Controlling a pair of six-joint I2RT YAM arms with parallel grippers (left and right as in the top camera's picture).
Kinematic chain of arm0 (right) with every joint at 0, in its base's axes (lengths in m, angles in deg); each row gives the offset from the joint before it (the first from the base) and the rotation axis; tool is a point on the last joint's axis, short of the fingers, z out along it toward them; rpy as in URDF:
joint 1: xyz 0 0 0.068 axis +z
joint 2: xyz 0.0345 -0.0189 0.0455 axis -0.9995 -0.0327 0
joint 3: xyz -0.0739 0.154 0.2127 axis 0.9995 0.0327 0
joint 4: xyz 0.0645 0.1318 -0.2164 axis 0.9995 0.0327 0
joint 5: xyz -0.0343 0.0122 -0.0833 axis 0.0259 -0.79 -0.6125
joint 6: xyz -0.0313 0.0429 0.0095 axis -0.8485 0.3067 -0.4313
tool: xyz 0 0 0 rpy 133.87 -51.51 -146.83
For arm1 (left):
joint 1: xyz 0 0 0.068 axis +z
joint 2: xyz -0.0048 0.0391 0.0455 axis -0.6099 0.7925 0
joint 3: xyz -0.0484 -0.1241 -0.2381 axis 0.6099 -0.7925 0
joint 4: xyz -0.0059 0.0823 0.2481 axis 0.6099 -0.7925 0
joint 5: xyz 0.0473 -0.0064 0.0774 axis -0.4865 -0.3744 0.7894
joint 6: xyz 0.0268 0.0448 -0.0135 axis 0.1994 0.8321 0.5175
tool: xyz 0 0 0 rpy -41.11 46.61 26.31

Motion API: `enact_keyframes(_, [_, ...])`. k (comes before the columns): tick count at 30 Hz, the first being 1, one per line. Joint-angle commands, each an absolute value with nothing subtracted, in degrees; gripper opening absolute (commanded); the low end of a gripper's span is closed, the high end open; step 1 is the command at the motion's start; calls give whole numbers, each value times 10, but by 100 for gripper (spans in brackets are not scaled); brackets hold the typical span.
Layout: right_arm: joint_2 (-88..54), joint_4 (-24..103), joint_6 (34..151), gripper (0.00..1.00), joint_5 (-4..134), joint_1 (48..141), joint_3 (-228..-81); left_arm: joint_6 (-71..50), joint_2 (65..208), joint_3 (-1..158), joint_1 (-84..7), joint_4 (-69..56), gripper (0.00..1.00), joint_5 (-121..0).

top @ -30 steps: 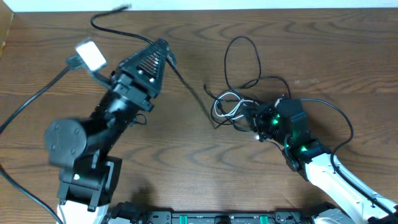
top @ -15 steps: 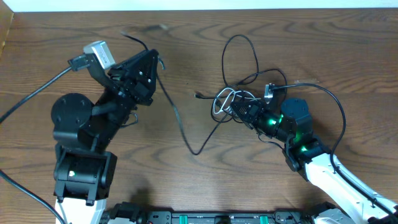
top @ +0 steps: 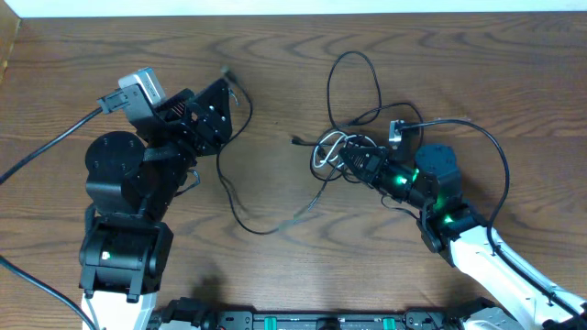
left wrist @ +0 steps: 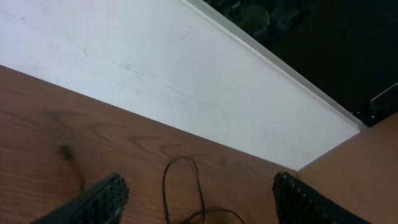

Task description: Untangle cables

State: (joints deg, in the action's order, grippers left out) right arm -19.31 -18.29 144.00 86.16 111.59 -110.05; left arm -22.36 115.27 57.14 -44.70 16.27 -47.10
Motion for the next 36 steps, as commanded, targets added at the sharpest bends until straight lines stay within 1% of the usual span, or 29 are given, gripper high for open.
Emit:
enact_keyframes(1, [-181, -207, 1428, 1, 871, 1117, -1102, -219, 1149, 578, -444, 164, 76, -462])
enact_keyframes(5, [-181, -229, 1435, 1, 871, 1117, -1102, -230, 1149, 578, -444, 150, 79, -464])
enact_keyframes(10, [-181, -257, 1462, 2, 876, 1117, -1102, -230, 1149, 578, -444, 107, 79, -466])
enact_keyframes(14, [-181, -308, 1473, 1, 890, 1117, -1102, -251, 1149, 578, -444, 82, 80, -491])
enact_keyframes(17, [-181, -343, 1473, 1, 878, 1117, -1102, -275, 1149, 578, -444, 74, 80, -536])
enact_keyframes(23, [-181, -345, 1453, 1, 831, 1117, -1102, -375, 1149, 578, -444, 74, 81, -662])
enact_keyframes(24, [-181, -345, 1442, 1, 822, 1117, -1102, -388, 1149, 578, -444, 74, 84, -696])
enact_keyframes(26, [-181, -345, 1436, 1, 812, 1117, -1102, -366, 1150, 578, -445, 73, 84, -724])
enact_keyframes(29, [-181, -347, 1439, 1, 808, 1117, -1102, -304, 1155, 578, -452, 63, 84, -726])
enact_keyframes(31, [-181, -355, 1439, 1, 808, 1117, -1102, -299, 1161, 578, -459, 50, 84, -722])
enact_keyframes(32, [-181, -361, 1439, 1, 808, 1117, -1102, -306, 1166, 578, -465, 45, 85, -722])
enact_keyframes(33, [-181, -367, 1439, 1, 804, 1117, -1102, -321, 1173, 578, -473, 41, 90, -722])
enact_keyframes(34, [-181, -371, 1439, 1, 800, 1117, -1102, -340, 1179, 578, -480, 41, 92, -722])
enact_keyframes(36, [-181, -370, 1439, 1, 793, 1117, -1102, -386, 1194, 578, -495, 41, 94, -722])
